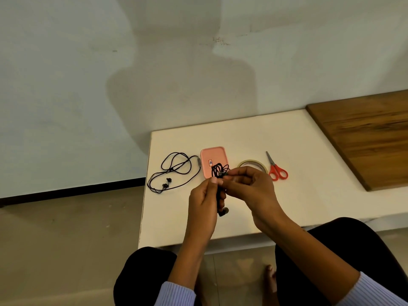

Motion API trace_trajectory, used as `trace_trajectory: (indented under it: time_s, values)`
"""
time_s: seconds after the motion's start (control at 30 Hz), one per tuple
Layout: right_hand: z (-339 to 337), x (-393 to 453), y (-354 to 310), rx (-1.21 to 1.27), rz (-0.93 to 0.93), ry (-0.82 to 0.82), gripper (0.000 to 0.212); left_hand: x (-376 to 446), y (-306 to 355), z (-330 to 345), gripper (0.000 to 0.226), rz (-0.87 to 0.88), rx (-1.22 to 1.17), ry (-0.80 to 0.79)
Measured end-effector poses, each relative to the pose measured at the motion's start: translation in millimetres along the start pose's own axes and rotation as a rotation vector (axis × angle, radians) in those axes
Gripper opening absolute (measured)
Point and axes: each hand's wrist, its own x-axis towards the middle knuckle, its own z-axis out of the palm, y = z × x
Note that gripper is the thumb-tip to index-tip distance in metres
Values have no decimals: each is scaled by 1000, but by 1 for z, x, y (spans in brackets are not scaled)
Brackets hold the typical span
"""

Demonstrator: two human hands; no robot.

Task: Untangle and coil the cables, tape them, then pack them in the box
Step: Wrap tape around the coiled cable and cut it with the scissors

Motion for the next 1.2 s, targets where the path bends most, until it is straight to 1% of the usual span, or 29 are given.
trace_trajectory:
  time_s: [0.13, 0.23, 0.33, 0.5, 0.57, 0.7, 0.83, 0.93, 1.07, 1.13, 1.2]
  values:
    - [-6, 3, -5, 58, 95, -65, 29, 1, 2, -1, 35, 0, -41, 43]
    - [-9, 4, -6, 46, 119, -52, 31, 2, 2, -1, 38, 12, -34, 58]
    - [-10, 6, -6, 70, 180, -32, 32, 0, 2, -1, 36, 45, 9, 55]
    - [-13, 7, -5, 19, 320, -50, 21, 0, 4, -1, 35, 52, -13, 29]
    - [-12, 8, -2, 81, 412, -88, 19, 1, 4, -2, 34, 59, -40, 21]
    - [-12, 13, -1, 291, 584, -160, 16, 2, 4, -1, 34, 62, -61, 9]
    - [-14, 14, -1, 352, 686, -207, 18, 3, 4, -2, 34, 50, -87, -8]
    - [-15, 14, 2, 375, 697, -231, 16, 3, 4, -4, 34, 35, -103, -60]
    - [-18, 17, 7, 416, 625, -252, 8, 4, 4, -9, 33, -8, -46, -169]
    - [-18, 17, 9, 407, 576, -320, 10, 3, 4, -12, 30, -17, -18, -219]
    - [-19, 16, 9, 380, 513, -427, 13, 2, 7, -14, 25, -51, -67, -237]
